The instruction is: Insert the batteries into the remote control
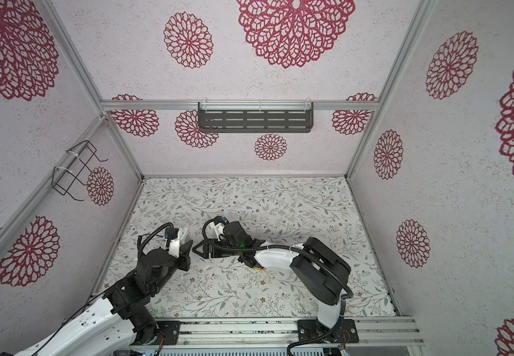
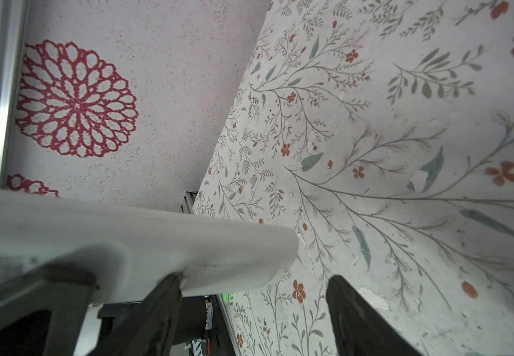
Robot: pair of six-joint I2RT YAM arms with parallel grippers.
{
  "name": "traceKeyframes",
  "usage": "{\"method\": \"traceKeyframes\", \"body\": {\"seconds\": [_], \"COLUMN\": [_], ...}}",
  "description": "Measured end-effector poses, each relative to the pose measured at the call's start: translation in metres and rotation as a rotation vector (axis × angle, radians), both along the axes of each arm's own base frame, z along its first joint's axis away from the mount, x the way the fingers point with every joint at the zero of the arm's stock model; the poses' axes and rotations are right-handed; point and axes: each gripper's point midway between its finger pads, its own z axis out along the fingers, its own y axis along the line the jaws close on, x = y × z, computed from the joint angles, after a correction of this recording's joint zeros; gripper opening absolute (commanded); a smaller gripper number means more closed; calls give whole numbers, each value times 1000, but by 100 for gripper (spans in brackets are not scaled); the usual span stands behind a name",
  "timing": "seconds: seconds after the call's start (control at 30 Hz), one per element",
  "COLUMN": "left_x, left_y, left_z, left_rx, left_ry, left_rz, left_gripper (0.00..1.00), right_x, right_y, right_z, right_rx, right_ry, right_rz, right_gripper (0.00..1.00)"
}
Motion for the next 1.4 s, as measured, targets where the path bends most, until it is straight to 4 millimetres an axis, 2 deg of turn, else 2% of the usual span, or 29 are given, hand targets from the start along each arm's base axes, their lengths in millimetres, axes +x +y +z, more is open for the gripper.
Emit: {"method": "traceKeyframes", "body": {"seconds": [0.2, 0.47, 1.4], "left_x": [5, 10, 12], "left_y": [-12, -19, -22], "left_z": [-14, -20, -19], "left_rx": [30, 34, 46], "left_ry": [17, -4, -35], "left_rz": [-32, -49, -52], "left_gripper": [0, 0, 0], "right_x": [2, 8, 8], "right_y": [-11, -20, -33], "right_z": [-16, -22, -22], "right_rx": [-17, -12, -12], "right_ry": [32, 37, 26], "right_rz": [-23, -46, -73], "right_gripper": [77, 77, 77]}}
